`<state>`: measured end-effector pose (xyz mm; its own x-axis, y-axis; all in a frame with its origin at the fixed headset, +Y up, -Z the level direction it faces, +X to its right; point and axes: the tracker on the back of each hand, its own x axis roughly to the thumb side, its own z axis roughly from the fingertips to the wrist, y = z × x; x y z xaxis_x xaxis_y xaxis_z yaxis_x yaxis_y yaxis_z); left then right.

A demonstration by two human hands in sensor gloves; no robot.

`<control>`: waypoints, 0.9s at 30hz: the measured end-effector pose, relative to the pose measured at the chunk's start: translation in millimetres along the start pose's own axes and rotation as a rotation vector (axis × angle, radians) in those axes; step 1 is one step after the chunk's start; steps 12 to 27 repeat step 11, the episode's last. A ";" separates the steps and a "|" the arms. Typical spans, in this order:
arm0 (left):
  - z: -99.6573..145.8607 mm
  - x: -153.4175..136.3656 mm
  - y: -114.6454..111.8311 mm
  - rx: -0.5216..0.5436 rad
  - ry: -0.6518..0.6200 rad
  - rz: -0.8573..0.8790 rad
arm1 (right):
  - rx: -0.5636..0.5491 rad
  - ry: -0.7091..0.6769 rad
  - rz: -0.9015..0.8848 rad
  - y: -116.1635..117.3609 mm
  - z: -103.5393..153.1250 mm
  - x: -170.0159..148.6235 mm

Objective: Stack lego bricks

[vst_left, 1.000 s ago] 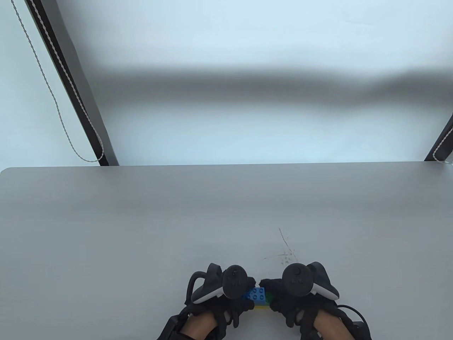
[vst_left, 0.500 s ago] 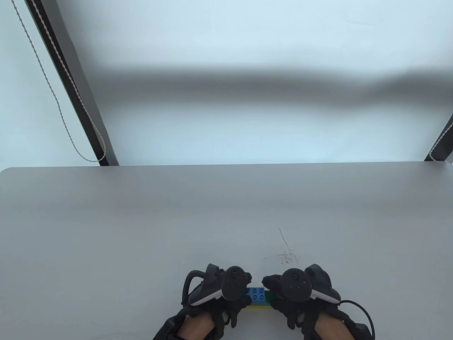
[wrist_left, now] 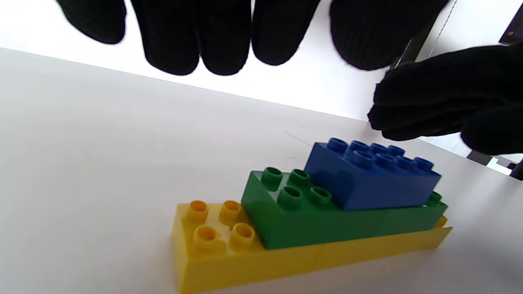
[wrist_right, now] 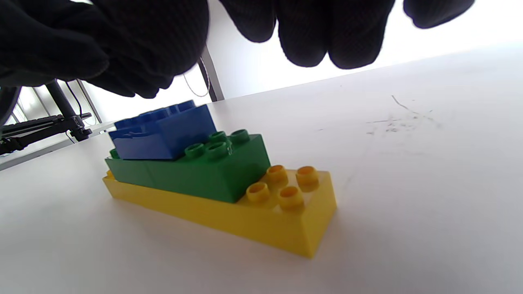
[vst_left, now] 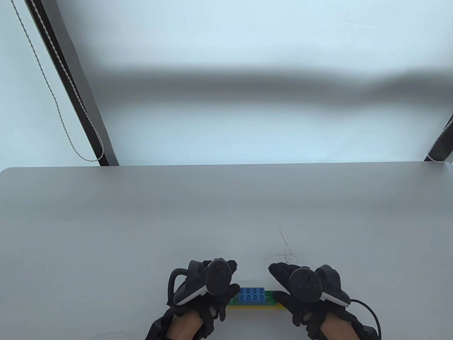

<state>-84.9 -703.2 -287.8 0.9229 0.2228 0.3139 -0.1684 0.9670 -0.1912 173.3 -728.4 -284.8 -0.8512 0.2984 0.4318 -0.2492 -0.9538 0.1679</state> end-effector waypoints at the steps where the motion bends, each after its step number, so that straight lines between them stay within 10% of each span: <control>1: 0.0 -2.7 0.4 0.003 0.011 0.000 | -0.007 0.004 0.001 -0.9 0.3 -1.2; 27: -1.4 -27.9 0.7 -0.001 0.092 0.038 | -0.049 0.045 -0.010 -6.6 3.3 -12.7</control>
